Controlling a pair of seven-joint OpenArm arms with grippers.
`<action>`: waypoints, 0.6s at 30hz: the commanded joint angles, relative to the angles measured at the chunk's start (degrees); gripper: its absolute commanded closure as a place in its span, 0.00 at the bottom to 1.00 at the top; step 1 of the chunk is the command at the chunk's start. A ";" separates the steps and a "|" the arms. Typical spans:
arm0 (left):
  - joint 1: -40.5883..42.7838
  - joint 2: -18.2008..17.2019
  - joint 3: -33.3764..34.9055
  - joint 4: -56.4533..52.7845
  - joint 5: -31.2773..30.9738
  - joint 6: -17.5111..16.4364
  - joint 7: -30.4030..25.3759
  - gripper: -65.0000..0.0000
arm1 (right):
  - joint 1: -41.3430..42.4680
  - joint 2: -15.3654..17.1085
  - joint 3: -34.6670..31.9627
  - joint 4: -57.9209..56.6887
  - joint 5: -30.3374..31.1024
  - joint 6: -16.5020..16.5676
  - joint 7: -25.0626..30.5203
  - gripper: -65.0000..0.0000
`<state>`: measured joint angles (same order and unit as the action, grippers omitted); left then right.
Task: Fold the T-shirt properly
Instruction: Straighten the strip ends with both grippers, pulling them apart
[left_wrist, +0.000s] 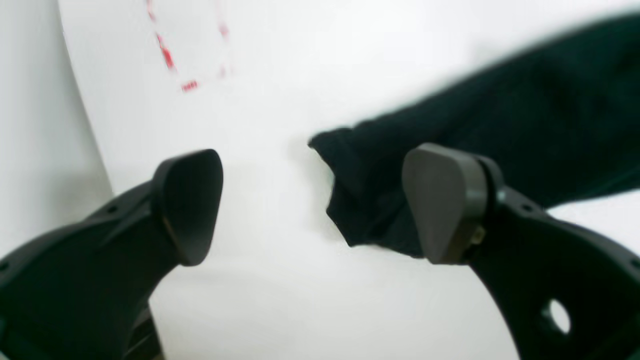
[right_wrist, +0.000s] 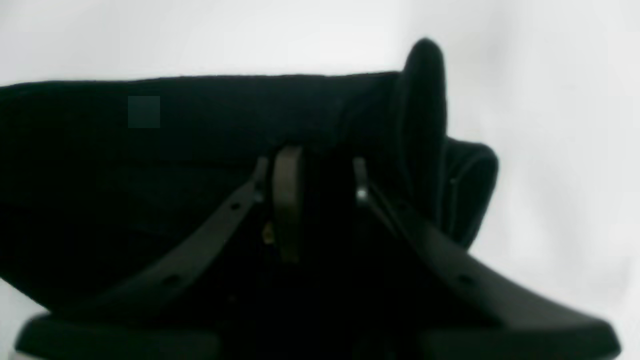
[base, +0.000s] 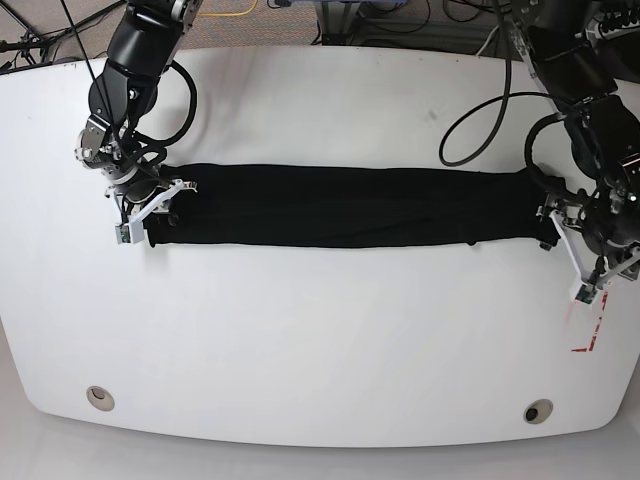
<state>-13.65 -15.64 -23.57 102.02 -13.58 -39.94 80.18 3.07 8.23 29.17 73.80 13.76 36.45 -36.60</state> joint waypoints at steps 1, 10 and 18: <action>-0.90 -0.58 0.85 1.06 -2.28 -0.06 -0.18 0.14 | -0.39 -0.01 -0.29 -0.44 -2.81 -0.27 -4.76 0.80; 1.65 -0.14 5.33 1.06 -1.58 -0.06 -0.18 0.34 | -0.39 -0.01 -0.29 2.64 -2.64 -0.18 -5.03 0.79; 5.78 1.00 7.88 0.36 2.29 -0.06 -6.20 0.88 | 0.40 -0.10 -0.03 8.35 -0.18 -0.18 -9.07 0.61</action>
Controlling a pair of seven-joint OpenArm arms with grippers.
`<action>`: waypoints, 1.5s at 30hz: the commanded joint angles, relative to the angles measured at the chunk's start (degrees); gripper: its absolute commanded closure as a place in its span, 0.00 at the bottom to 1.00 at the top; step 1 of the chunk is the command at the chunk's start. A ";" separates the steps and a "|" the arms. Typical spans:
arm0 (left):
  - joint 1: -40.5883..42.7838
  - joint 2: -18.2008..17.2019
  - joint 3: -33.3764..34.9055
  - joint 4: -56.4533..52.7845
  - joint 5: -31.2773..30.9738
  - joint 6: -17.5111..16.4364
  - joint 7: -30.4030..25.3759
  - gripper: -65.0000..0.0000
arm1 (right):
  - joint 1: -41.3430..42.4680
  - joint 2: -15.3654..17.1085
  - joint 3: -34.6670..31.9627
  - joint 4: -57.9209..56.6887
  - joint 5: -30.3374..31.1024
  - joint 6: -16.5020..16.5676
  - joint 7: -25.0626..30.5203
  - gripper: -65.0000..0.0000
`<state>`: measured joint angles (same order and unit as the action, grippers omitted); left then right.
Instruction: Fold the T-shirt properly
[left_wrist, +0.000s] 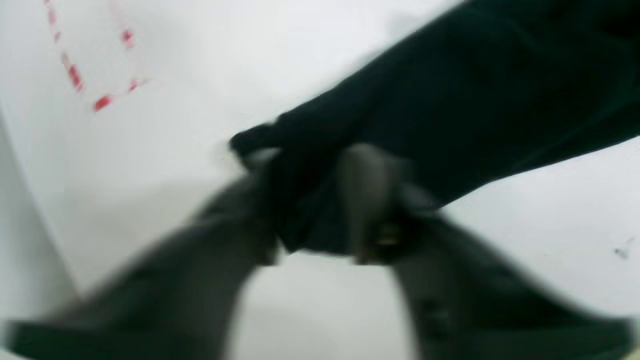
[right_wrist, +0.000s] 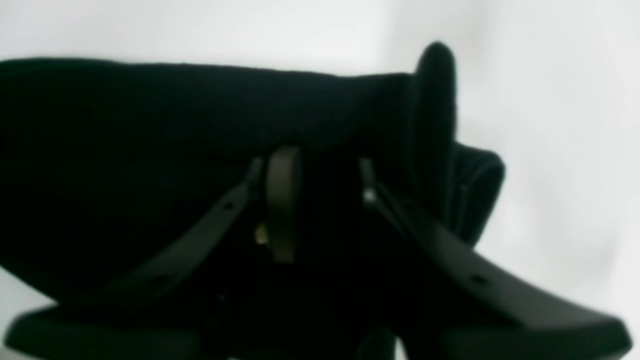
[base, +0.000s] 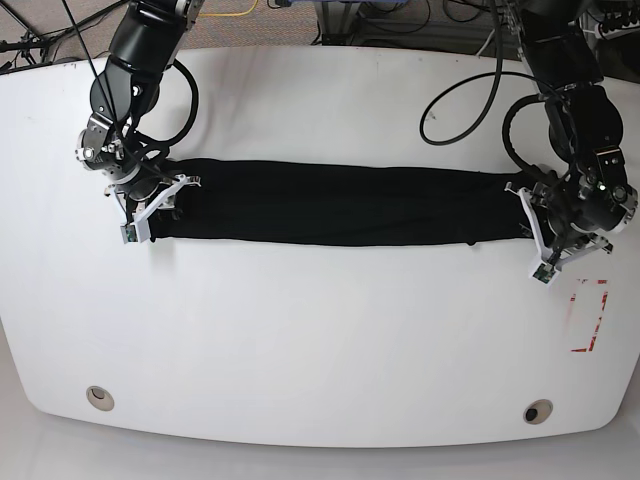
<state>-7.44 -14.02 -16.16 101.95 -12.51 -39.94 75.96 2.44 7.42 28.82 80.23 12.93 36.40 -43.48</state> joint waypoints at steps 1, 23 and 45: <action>0.01 -0.62 1.44 -0.72 2.10 -0.06 -3.57 0.94 | 1.30 0.80 0.50 2.54 2.06 -0.14 -3.15 0.55; -0.07 -1.06 6.27 -13.47 7.55 -0.06 -6.91 1.00 | 1.39 9.77 8.85 -0.71 40.48 -0.58 -14.23 0.21; -0.25 -1.06 6.36 -13.47 7.55 -0.06 -6.91 1.00 | -0.28 10.73 9.64 -9.06 40.74 -0.49 -14.67 0.21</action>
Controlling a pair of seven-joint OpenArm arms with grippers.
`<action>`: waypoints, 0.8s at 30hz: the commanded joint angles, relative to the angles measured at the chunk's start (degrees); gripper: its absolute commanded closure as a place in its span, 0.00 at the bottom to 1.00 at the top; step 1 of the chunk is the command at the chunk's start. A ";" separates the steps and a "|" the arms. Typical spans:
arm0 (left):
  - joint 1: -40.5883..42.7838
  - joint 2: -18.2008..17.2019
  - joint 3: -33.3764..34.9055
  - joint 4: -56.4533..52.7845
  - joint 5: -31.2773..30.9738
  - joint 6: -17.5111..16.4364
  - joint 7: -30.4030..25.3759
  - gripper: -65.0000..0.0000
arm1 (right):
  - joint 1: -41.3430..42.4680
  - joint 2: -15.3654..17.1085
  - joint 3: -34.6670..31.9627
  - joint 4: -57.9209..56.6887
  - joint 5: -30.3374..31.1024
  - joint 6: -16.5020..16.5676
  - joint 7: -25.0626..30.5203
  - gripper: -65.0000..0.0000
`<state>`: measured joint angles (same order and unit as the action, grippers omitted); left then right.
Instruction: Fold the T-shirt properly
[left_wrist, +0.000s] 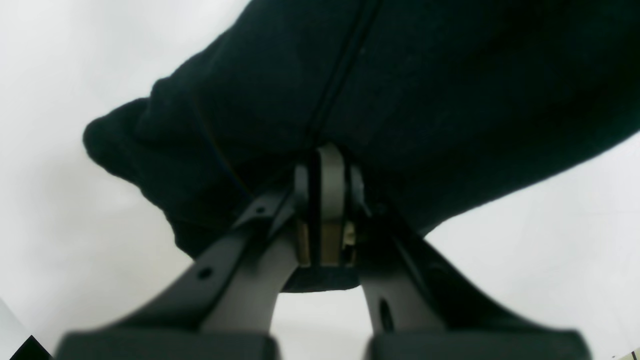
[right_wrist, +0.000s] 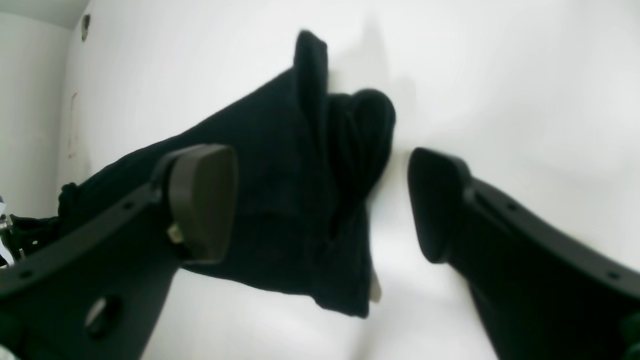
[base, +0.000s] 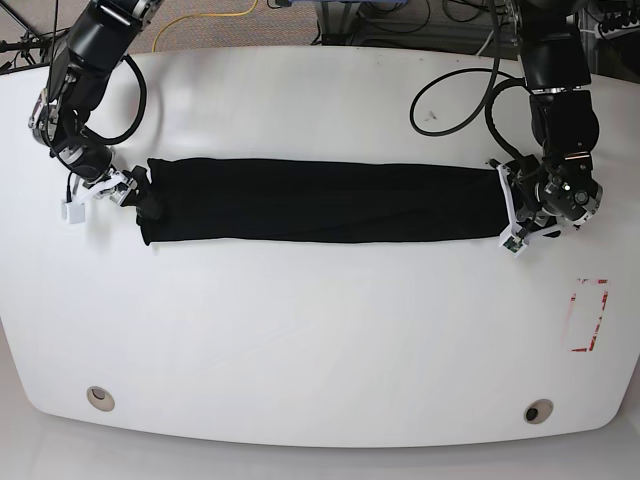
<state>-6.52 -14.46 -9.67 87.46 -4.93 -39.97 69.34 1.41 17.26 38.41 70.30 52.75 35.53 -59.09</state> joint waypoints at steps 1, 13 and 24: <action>-1.17 -0.62 -0.13 1.11 -0.04 -0.03 -0.29 1.00 | 0.74 0.81 -0.66 0.95 0.22 0.38 0.94 0.21; -1.17 -0.62 -0.13 1.02 0.05 -0.03 -0.29 1.00 | 0.74 -2.71 -3.64 1.30 -5.85 0.38 0.94 0.22; -1.08 -1.15 -0.13 0.94 0.05 -0.03 -0.29 1.00 | 0.74 -4.20 -3.73 1.30 -6.29 0.30 0.94 0.26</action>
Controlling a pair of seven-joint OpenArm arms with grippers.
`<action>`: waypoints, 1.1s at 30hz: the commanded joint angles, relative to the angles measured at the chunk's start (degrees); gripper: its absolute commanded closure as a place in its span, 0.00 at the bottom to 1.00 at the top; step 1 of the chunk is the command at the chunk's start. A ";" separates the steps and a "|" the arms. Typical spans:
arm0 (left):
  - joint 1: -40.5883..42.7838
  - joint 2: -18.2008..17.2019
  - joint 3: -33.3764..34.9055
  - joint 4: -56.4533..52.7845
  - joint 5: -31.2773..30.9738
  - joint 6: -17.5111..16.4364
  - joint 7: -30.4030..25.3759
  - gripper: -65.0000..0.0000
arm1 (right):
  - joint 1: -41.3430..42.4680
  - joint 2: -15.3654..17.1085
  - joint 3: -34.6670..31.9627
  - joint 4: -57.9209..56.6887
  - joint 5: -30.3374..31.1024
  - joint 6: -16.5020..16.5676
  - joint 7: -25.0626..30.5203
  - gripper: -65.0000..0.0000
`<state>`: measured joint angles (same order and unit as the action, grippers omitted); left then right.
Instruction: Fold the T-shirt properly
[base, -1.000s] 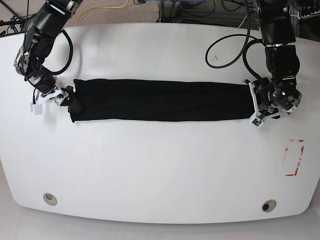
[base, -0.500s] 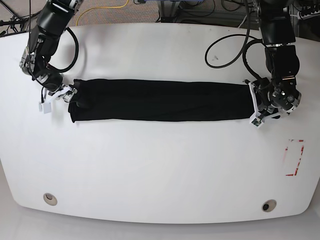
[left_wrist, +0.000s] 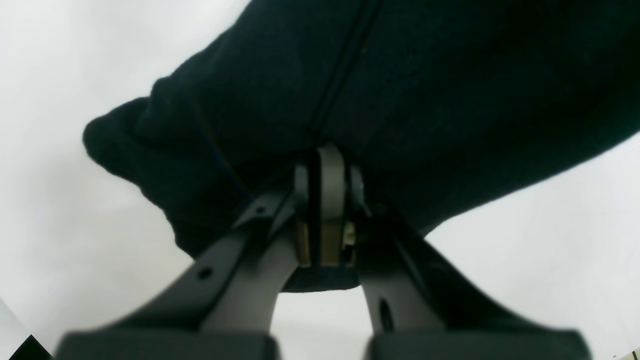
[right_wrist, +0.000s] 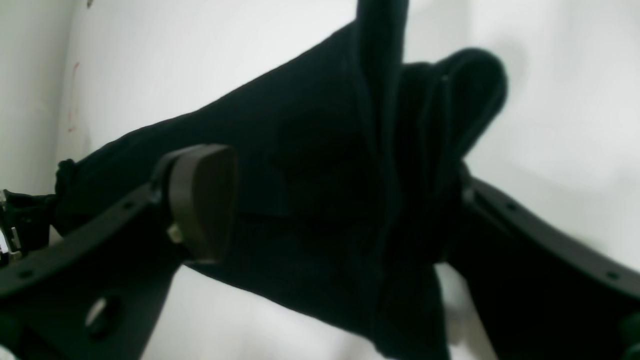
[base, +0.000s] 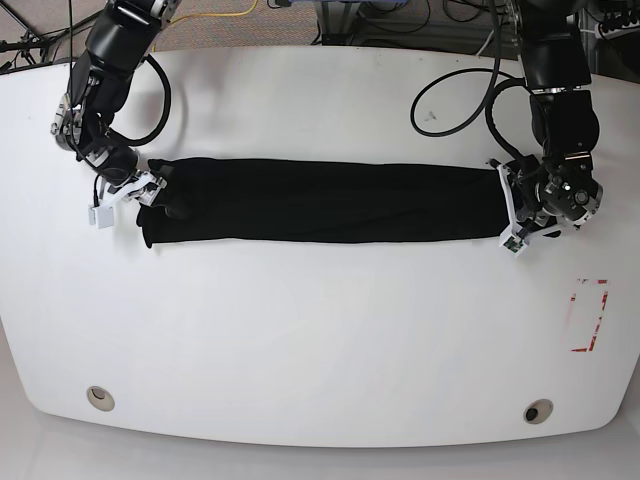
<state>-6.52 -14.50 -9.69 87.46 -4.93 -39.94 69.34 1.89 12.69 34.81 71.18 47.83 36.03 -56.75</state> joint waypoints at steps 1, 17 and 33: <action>-1.08 -1.63 -0.11 0.85 0.05 -0.06 -0.29 1.00 | 0.26 0.37 -0.13 0.43 -1.37 -0.21 -1.31 0.31; -1.26 -1.89 3.94 1.02 0.05 -0.06 -0.29 1.00 | 0.35 1.33 0.05 0.60 -1.37 -0.29 -1.31 1.00; -1.96 3.82 9.65 0.94 0.14 -0.06 -0.02 1.00 | -6.15 7.66 1.81 18.71 -0.93 -9.09 -1.84 1.00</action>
<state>-7.73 -10.57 0.19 87.77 -4.73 -39.94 69.28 -4.21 18.74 36.34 85.91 45.47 27.81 -59.94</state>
